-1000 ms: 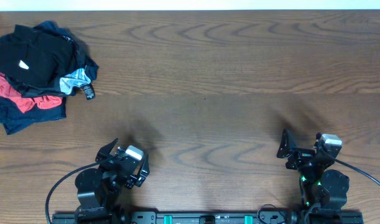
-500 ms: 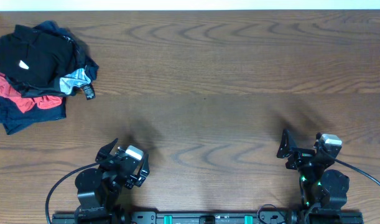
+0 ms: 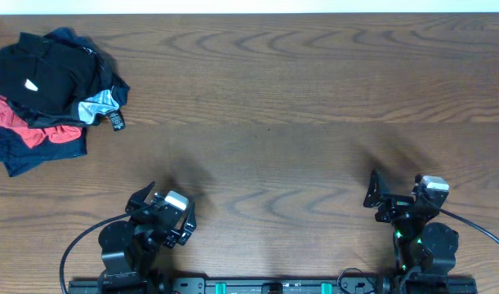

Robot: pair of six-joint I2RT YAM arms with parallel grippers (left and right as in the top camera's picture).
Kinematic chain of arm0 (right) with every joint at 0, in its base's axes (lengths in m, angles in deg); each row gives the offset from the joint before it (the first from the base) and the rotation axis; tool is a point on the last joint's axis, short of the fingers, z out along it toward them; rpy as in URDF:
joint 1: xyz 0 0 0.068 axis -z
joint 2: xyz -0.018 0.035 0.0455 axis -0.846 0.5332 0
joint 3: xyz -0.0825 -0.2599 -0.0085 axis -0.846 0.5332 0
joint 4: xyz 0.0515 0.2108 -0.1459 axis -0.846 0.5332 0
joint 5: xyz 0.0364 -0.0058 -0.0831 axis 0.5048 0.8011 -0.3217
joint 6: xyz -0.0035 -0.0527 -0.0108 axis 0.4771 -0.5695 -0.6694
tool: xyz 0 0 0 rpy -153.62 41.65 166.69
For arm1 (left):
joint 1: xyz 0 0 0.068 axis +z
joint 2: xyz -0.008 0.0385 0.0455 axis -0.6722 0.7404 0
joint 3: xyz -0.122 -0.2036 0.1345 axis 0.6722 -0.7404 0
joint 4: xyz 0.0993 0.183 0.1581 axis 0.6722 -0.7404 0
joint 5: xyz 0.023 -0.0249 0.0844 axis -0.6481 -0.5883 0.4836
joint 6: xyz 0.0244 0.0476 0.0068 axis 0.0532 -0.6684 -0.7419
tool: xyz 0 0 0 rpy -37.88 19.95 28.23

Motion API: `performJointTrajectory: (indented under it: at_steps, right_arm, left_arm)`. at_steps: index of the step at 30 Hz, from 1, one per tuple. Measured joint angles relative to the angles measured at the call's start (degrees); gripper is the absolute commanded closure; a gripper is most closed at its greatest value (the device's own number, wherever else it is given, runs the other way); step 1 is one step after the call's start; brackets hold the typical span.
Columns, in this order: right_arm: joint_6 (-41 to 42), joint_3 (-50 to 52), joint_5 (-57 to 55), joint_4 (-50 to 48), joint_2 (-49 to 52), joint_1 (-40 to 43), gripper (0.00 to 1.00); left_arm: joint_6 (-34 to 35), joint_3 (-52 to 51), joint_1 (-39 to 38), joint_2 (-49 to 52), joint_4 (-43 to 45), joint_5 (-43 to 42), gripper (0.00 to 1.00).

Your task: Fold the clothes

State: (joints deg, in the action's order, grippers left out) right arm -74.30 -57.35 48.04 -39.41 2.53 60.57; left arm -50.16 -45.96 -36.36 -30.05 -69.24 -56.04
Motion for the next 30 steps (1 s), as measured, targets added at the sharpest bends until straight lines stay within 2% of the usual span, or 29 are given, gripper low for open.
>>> performJointTrajectory:
  at_steps: [15,23,30]
  right_arm:
    - [0.0,0.0,0.0,0.0,0.0,0.0,0.01]
    - [0.0,0.0,0.0,0.0,0.0,0.0,0.01]
    - [0.0,0.0,0.0,-0.1,0.0,0.0,0.01]
  left_arm:
    - [2.4,0.0,0.0,0.0,1.2,0.0,0.02]
    - [16.9,-1.6,0.0,0.1,14.8,6.5,0.02]
    - [23.7,-4.5,0.0,0.1,25.0,11.1,0.02]
